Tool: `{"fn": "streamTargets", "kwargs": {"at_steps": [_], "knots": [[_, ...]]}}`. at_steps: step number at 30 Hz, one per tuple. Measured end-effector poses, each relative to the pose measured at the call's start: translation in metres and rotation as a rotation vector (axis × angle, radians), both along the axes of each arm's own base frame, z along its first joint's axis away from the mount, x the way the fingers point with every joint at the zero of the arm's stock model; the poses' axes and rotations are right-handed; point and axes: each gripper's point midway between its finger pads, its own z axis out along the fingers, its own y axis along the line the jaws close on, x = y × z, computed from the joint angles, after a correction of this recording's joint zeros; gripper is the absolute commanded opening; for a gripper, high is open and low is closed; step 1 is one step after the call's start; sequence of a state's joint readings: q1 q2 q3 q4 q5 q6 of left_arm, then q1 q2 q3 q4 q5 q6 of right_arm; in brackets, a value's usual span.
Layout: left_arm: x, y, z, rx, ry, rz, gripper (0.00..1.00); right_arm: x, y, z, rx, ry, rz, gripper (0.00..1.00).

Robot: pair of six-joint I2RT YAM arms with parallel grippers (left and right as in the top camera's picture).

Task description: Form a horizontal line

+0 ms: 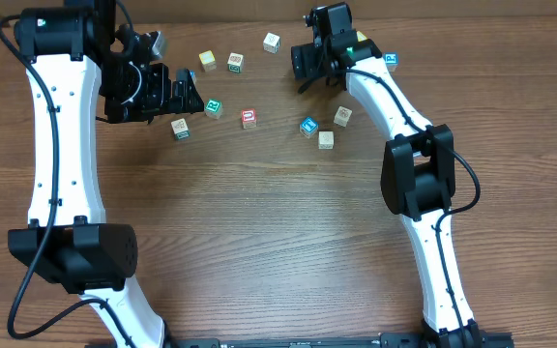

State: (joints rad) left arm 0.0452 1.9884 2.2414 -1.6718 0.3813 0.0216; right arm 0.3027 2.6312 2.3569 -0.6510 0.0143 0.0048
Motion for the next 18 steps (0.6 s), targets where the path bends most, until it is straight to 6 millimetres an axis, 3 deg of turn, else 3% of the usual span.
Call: {"fn": "streamTargets", "kwargs": {"at_steps": [11, 18], "knots": [[0.0, 0.0, 0.0, 0.0, 0.0, 0.0, 1.0, 0.01, -0.03, 0.02, -0.075, -0.042, -0.133, 0.93], [0.0, 0.0, 0.0, 0.0, 0.0, 0.0, 1.0, -0.002, -0.081, 0.004, -0.131, 0.066, -0.219, 0.92]]}}
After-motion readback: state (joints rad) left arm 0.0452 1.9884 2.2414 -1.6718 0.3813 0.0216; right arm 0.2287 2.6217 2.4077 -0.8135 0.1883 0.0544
